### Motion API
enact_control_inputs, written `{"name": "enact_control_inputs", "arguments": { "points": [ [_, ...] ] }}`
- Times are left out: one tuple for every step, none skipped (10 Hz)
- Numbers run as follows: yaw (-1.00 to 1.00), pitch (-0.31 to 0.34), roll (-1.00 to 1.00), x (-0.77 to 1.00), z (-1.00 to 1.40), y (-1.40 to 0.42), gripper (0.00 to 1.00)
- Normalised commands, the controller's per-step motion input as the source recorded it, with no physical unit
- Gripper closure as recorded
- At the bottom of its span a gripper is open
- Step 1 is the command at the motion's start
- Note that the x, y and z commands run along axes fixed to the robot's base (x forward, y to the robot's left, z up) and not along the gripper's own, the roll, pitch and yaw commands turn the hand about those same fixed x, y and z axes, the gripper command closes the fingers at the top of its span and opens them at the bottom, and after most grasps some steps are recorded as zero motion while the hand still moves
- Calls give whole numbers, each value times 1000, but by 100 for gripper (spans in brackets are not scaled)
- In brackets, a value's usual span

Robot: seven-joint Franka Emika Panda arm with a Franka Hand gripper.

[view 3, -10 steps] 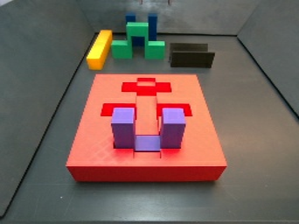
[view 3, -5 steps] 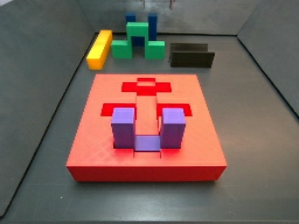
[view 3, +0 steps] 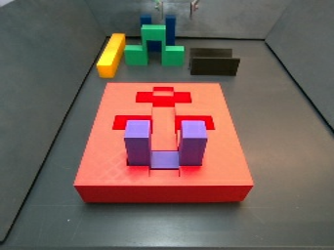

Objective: Pick up the blue object. Move up. Move to above the board. Insert the blue object.
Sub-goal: Pick up the blue object.

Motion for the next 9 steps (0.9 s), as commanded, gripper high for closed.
{"name": "enact_control_inputs", "arguments": {
  "points": [
    [-63, -107, -117, 0, -323, 54, 0],
    [-71, -124, -119, 0, -337, 29, 0],
    [-66, -107, -127, 0, -351, 40, 0],
    [-49, -104, -130, 29, -351, 29, 0],
    [-23, -70, -100, 29, -229, 6, 0],
    [-26, -50, -77, 0, -129, 0, 0],
    [-40, -36, -71, 0, -60, 6, 0],
    [-46, 0, -46, 0, -29, 11, 0],
    [-40, 0, -40, 0, 0, 26, 0]
  ]
}}
